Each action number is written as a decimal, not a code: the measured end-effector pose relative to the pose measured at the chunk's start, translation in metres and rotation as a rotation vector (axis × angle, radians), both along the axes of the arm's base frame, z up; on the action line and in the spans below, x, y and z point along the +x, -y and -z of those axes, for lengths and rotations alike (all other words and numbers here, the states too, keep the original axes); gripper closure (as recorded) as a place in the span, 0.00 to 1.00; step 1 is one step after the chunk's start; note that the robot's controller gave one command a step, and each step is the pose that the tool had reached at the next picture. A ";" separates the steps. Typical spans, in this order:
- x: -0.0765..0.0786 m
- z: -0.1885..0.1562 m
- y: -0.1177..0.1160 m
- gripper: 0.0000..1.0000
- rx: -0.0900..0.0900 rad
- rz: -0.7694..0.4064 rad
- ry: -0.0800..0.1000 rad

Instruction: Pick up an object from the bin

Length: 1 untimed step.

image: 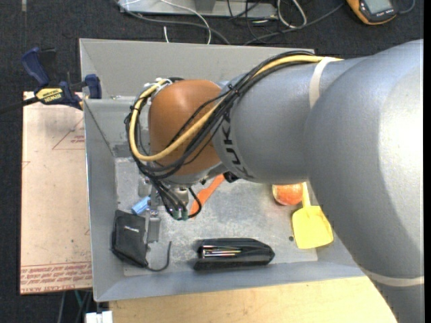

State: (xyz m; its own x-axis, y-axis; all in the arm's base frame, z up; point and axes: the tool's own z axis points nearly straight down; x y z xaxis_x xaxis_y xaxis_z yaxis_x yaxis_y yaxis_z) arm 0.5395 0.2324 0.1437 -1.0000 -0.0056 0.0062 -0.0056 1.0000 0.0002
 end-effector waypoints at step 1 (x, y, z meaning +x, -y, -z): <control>0.002 -0.005 0.001 0.00 0.001 0.005 0.006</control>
Offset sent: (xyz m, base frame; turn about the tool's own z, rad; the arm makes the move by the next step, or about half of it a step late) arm -0.0318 0.0147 -0.0737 -0.0440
